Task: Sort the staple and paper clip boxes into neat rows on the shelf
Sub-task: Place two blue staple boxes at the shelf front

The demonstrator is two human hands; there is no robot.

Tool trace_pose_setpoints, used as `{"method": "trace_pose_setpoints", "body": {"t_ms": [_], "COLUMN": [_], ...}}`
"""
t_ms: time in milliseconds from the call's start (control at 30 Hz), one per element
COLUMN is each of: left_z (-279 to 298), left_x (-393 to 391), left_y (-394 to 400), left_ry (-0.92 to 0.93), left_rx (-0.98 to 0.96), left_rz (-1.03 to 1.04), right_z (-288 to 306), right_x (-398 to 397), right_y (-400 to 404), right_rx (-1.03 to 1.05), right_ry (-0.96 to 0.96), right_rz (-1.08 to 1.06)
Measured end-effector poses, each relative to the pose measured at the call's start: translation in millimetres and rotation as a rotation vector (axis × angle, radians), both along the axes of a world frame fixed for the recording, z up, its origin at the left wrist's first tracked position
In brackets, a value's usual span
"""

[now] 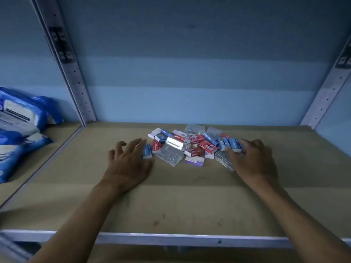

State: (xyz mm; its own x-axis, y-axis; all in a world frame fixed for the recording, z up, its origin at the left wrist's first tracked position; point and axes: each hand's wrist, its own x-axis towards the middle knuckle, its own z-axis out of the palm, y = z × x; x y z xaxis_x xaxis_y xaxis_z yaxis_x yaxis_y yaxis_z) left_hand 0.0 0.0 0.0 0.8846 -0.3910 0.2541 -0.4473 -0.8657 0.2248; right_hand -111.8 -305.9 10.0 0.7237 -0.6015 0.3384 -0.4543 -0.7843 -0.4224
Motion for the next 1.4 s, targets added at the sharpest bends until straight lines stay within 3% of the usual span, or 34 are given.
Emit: {"method": "trace_pose_setpoints", "body": {"t_ms": [267, 433, 667, 800, 1000, 1200, 1400], "left_z": [-3.7, 4.1, 16.4, 28.2, 36.1, 40.9, 40.6], "left_x": [15.1, 7.2, -12.3, -36.7, -73.2, -96.9, -107.0], "left_y": [2.4, 2.3, 19.2, 19.4, 18.9, 13.9, 5.8], "left_ry": [0.011, 0.086, 0.225, 0.273, 0.374, 0.431, 0.446], "left_rx": [0.000, -0.190, -0.352, -0.460, -0.665, -0.608, -0.529], "left_rz": [-0.001, 0.029, -0.142, -0.136, -0.106, -0.204, -0.237], "right_z": [-6.9, -7.6, 9.1, 20.6, 28.9, 26.6, 17.5], "right_x": [11.8, 9.5, -11.0, -33.2, -66.5, -84.4, -90.5], "right_y": [-3.9, -4.3, -4.4, 10.5, 41.1, 47.8, 50.6], "right_rx": [0.061, 0.172, 0.279, 0.258, 0.260, 0.186, 0.134], "right_ry": [-0.036, -0.121, -0.237, -0.271, -0.160, -0.108, -0.049], "right_rz": [-0.058, -0.044, -0.019, 0.167, 0.448, 0.680, 0.782]}}
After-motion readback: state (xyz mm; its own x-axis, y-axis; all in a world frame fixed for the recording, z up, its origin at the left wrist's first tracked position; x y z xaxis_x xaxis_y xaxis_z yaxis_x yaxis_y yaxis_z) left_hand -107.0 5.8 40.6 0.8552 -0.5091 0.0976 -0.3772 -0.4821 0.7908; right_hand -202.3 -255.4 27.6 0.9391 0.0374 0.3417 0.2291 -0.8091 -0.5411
